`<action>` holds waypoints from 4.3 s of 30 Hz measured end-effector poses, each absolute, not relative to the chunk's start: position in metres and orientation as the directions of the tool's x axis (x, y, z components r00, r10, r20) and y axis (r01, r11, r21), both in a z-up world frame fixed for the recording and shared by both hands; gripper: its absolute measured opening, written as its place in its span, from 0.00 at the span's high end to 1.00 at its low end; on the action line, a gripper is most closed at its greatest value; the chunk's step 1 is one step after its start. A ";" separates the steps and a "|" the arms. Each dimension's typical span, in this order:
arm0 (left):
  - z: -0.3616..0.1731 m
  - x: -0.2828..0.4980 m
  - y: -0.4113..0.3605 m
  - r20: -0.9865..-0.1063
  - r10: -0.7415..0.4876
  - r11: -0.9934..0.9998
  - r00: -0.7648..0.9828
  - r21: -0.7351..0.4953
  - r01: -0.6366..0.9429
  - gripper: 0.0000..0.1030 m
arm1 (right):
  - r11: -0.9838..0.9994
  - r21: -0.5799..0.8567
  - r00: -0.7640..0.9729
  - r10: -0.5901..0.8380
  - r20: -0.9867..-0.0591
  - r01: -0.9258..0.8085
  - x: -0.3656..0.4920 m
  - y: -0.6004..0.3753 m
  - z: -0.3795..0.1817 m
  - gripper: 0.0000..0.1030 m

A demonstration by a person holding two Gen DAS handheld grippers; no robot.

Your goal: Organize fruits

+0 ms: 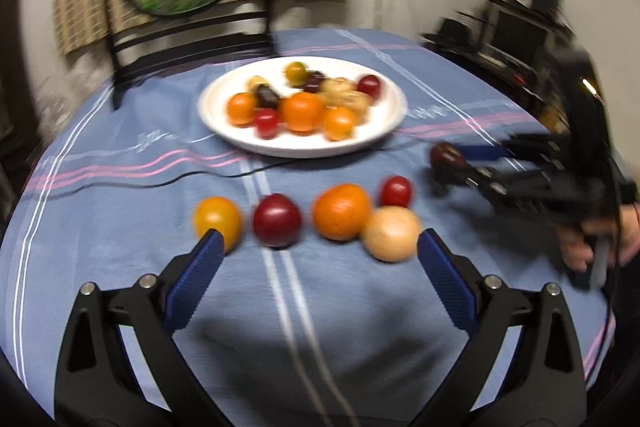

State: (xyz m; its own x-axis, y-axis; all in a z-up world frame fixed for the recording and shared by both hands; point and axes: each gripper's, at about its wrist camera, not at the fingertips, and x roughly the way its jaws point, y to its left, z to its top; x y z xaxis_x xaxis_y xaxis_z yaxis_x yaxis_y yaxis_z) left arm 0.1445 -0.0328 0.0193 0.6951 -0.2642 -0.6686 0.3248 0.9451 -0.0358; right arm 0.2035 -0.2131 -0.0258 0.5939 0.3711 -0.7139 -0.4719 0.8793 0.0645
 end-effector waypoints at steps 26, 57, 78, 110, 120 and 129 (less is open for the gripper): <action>-0.015 0.186 -0.091 -0.788 -0.285 0.919 0.545 -0.063 0.389 0.50 | 0.888 0.079 0.609 0.372 -0.701 -0.452 0.200 -0.220 -0.020 0.59; 0.009 0.161 -0.068 -0.715 -0.330 0.926 0.617 -0.119 0.357 0.54 | 0.873 0.071 0.604 0.391 -0.694 -0.483 0.196 -0.215 -0.022 0.59; 0.053 0.210 -0.018 -0.667 -0.231 0.967 0.708 -0.079 0.240 0.55 | 0.864 0.149 0.667 0.471 -0.578 -0.481 0.216 -0.207 0.007 0.59; 0.020 0.405 -0.039 -0.742 -0.160 0.983 0.651 -0.062 0.171 0.52 | 0.888 0.135 0.658 0.421 -0.625 -0.440 0.350 -0.168 -0.014 0.51; 0.076 0.333 0.009 -0.637 -0.080 0.997 0.767 -0.069 0.046 0.04 | 0.882 0.205 0.648 0.454 -0.611 -0.424 0.307 -0.191 0.011 0.48; 0.043 0.225 0.048 -0.645 -0.077 0.991 0.760 -0.130 -0.010 0.04 | 0.870 0.178 0.604 0.454 -0.655 -0.461 0.230 -0.189 -0.008 0.48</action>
